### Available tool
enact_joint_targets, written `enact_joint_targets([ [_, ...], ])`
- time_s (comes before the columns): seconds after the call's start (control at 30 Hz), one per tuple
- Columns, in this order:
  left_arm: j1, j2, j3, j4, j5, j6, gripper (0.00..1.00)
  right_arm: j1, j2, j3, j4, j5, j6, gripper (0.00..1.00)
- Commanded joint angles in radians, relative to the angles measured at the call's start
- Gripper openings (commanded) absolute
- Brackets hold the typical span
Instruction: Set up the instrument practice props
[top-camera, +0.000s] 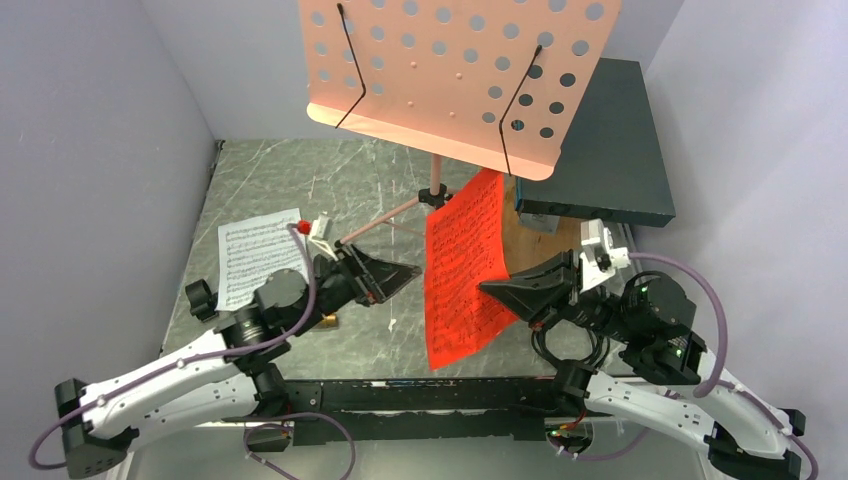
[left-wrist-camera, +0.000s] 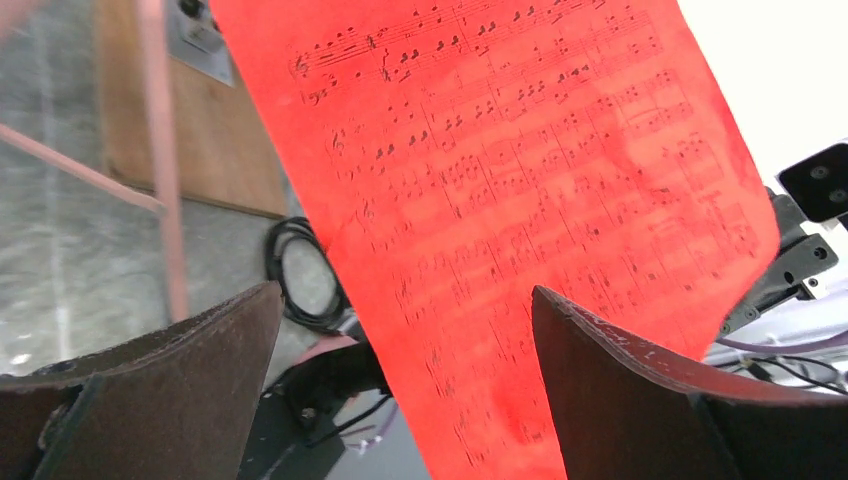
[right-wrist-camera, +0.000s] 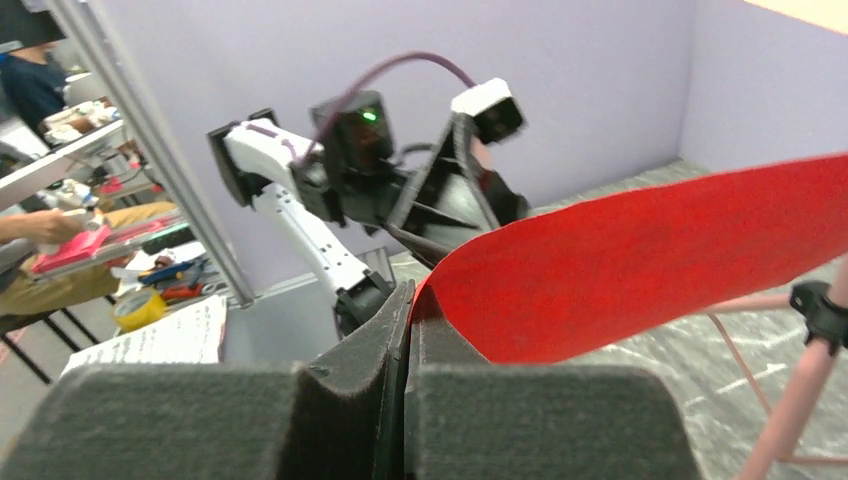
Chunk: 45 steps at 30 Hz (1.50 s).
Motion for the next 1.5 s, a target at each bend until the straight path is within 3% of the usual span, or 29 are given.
enact_joint_targets([
  [0.0,0.004,0.128,-0.03,0.334,0.162,-0.125,1.0,0.004,0.014,0.07,0.093,-0.143,-0.023,0.0],
  [0.23,0.04,0.256,-0.106,0.639,0.307,-0.281,0.99,0.004,-0.023,0.062,0.073,-0.131,-0.038,0.0],
  [0.33,0.061,0.323,-0.13,0.845,0.364,-0.334,0.99,0.004,-0.053,0.029,0.067,-0.122,-0.035,0.0],
  [0.43,0.084,0.381,-0.15,1.043,0.397,-0.357,0.92,0.004,-0.075,0.002,0.047,-0.125,-0.028,0.0],
  [0.5,0.093,0.409,-0.152,1.092,0.393,-0.37,0.89,0.004,-0.089,-0.013,0.051,-0.129,-0.01,0.0],
  [0.7,0.128,0.476,-0.163,1.215,0.412,-0.375,0.58,0.004,-0.107,-0.035,0.024,-0.151,0.002,0.0],
  [0.83,0.173,0.468,-0.181,1.264,0.47,-0.32,0.29,0.004,-0.103,-0.038,-0.011,-0.137,0.003,0.0],
  [0.87,0.179,0.453,-0.178,1.233,0.487,-0.288,0.25,0.004,-0.098,-0.038,-0.028,-0.136,0.001,0.0],
  [0.93,0.187,0.403,-0.159,1.117,0.509,-0.22,0.16,0.004,-0.08,-0.033,-0.073,-0.106,0.004,0.09],
  [1.07,0.196,0.242,-0.077,0.739,0.525,-0.001,0.0,0.004,-0.036,-0.025,-0.157,-0.068,0.007,0.29],
  [1.23,0.197,0.083,0.152,0.122,0.558,0.419,0.0,0.004,-0.006,-0.041,-0.213,0.068,0.028,0.68],
  [1.37,0.196,0.064,0.263,-0.09,0.613,0.588,0.0,0.004,0.018,-0.057,-0.141,0.083,0.018,0.87],
  [1.47,0.196,0.104,0.338,-0.163,0.701,0.621,0.0,0.004,0.065,-0.035,-0.081,0.048,0.002,0.92],
])
